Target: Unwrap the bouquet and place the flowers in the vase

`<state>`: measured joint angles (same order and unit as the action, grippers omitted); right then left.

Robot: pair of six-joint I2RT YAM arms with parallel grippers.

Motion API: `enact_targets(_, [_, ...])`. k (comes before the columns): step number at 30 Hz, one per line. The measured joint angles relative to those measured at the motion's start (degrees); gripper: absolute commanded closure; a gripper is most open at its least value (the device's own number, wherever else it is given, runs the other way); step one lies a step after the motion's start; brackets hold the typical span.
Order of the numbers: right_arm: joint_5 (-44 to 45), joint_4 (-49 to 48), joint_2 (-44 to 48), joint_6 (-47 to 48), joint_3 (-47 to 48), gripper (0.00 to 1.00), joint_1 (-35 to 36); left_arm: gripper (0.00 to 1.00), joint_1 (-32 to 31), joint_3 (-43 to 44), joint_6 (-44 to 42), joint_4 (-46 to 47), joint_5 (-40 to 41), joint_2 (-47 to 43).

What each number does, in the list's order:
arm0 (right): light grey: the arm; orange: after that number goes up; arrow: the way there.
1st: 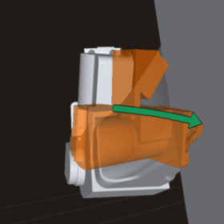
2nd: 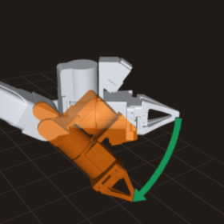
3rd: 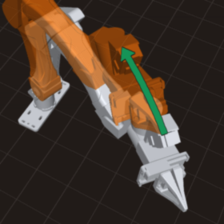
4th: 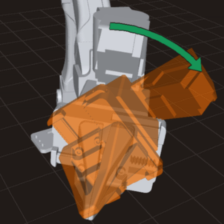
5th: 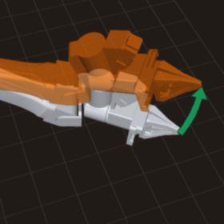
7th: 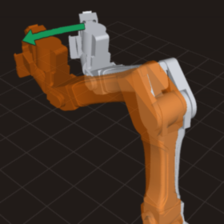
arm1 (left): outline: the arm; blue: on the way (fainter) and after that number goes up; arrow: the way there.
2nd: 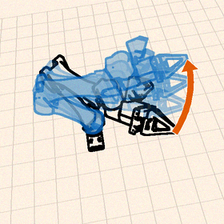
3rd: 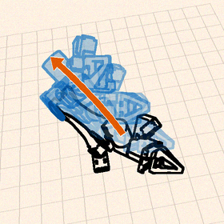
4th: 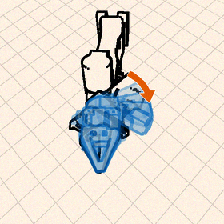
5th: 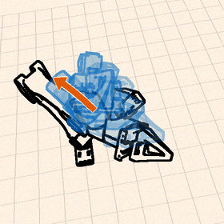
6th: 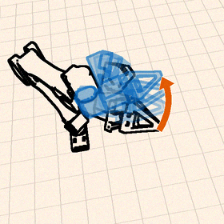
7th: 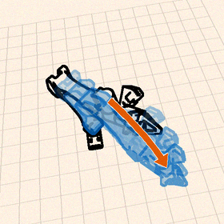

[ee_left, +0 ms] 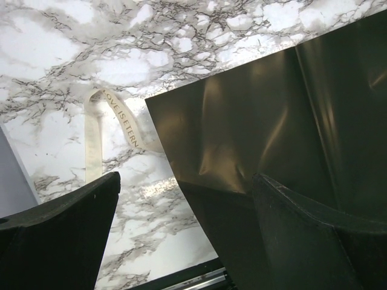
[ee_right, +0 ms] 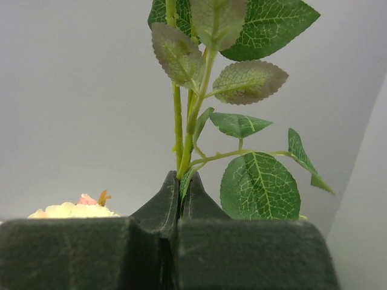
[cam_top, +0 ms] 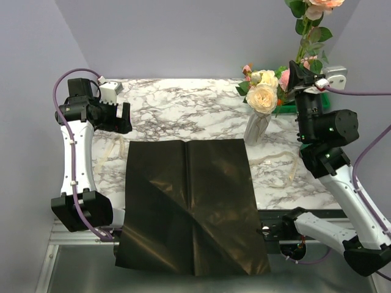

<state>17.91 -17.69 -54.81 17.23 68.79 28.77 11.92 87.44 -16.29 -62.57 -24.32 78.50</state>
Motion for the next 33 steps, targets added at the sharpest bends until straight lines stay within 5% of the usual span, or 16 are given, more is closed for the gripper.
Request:
enact_targets(17, [-3.1,-21.5,-13.1,-5.0,-4.0,0.99,-6.0,0.01,0.0,1.0,-1.3,1.9,0.0,5.2])
enact_targets(33, [-0.1,-28.1,-15.8,-3.9,-12.5,0.99,-7.8,0.01,0.0,0.9,-2.4,3.0,0.0,6.8])
